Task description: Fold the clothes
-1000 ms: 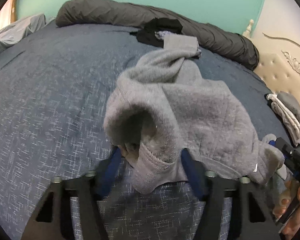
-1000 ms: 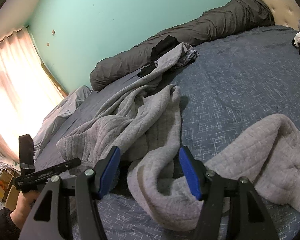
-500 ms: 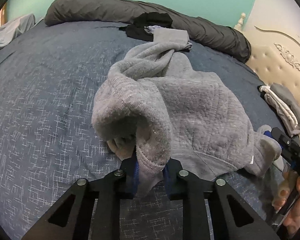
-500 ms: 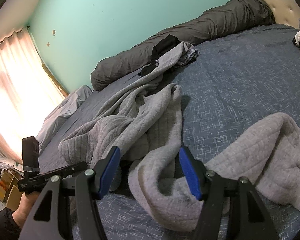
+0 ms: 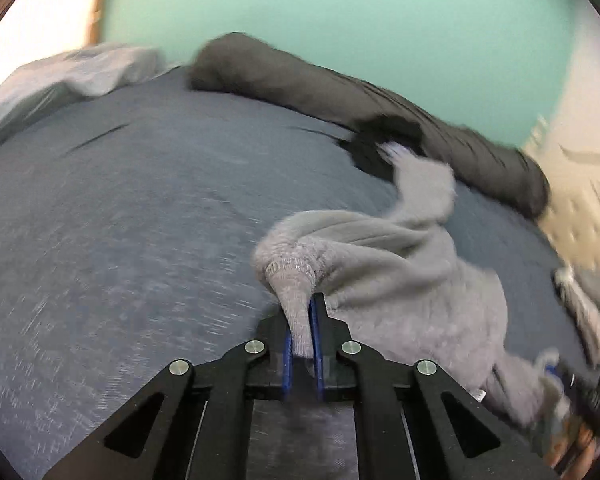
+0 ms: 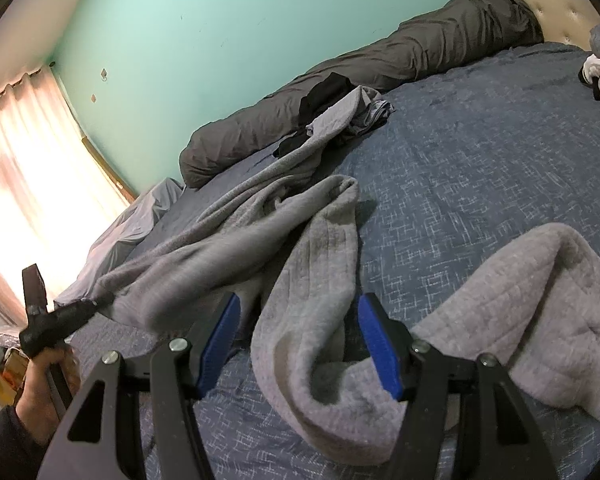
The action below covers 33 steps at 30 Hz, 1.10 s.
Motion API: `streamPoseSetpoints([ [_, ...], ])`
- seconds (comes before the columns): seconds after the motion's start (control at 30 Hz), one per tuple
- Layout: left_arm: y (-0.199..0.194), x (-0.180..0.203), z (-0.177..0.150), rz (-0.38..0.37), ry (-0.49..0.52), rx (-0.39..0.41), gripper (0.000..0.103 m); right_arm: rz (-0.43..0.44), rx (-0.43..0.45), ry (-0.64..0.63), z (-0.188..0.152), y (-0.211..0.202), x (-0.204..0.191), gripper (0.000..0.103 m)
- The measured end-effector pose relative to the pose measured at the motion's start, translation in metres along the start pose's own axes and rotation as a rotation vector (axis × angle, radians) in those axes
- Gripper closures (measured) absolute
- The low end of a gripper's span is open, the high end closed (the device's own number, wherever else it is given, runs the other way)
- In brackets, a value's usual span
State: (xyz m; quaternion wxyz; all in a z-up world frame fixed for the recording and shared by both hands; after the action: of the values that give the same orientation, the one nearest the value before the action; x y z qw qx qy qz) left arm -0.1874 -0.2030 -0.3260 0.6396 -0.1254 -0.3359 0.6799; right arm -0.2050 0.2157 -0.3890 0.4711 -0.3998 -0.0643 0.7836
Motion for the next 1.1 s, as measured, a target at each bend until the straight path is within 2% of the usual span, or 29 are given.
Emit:
streamPoseSetpoints([
  [0.07,0.006,-0.013,-0.004,0.025,-0.036,-0.010,0.095,-0.001,-0.003,0.001,-0.001,0.002,0.000,0.040],
  [0.23,0.025,-0.018,-0.022,0.061,-0.019,-0.096,0.090,-0.005,-0.010,0.000,-0.002,0.005,0.001,0.041],
  [0.3,0.024,-0.025,-0.024,0.062,-0.056,-0.104,0.081,-0.005,-0.010,0.000,-0.003,0.005,0.000,0.040],
  [0.43,0.009,-0.038,-0.025,0.102,-0.092,-0.081,0.045,0.000,-0.008,0.004,-0.003,0.003,-0.001,0.040],
  [0.6,0.001,-0.033,-0.041,0.048,-0.172,-0.103,0.044,0.002,-0.003,0.009,-0.002,0.002,-0.001,0.040],
  [0.77,0.025,0.034,-0.069,-0.062,-0.061,-0.201,0.043,-0.005,-0.007,0.014,-0.004,0.004,-0.001,0.040],
  [0.87,0.042,0.079,-0.083,-0.104,0.046,-0.240,0.034,-0.006,-0.005,0.017,-0.003,0.003,0.001,0.040],
  [1.0,0.058,0.111,-0.094,-0.095,0.155,-0.276,0.033,-0.001,-0.008,0.025,-0.002,0.004,0.002,0.040],
  [1.1,0.070,0.118,-0.101,-0.095,0.188,-0.315,0.029,0.005,-0.006,0.031,-0.001,0.003,0.004,0.041],
])
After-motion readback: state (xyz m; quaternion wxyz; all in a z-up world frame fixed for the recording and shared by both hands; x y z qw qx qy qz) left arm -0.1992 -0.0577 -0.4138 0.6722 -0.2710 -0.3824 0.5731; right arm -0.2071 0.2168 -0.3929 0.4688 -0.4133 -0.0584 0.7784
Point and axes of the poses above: each gripper's, at about its wrist camera, not at the fingertips, and y roughly the way its jaws point, x to its right, z to its top, the point moved 6 cm from there along y, roughly the way its jaws point, and after that the axes turned 4 degrees about y, right-handed, at the moved point
